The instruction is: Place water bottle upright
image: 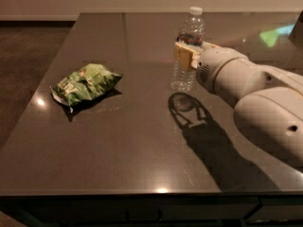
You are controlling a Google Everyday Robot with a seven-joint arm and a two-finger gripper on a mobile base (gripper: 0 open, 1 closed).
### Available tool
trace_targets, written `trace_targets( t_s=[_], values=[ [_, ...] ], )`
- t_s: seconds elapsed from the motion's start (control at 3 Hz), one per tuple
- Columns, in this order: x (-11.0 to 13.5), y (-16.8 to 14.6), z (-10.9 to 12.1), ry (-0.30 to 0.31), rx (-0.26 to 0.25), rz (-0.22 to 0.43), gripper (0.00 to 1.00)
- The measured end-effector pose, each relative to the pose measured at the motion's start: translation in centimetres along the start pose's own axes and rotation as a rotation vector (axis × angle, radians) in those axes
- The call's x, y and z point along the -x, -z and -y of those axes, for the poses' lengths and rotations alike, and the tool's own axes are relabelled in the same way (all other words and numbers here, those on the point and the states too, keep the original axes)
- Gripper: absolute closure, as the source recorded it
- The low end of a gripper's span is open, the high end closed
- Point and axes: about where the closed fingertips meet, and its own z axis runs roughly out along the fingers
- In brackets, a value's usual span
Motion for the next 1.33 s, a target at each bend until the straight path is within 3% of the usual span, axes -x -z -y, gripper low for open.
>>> trace_targets(
  t_s=[0.33,1.0,1.33],
  values=[
    [1.2,2.2,-0.7,0.120,-0.019,-0.072,1.00],
    [3.3,6.1,-4.1,0.167,-0.011,-0.113,1.00],
    [3.8,6.5,-4.5,0.161,-0.008,-0.109,1.00]
  ],
)
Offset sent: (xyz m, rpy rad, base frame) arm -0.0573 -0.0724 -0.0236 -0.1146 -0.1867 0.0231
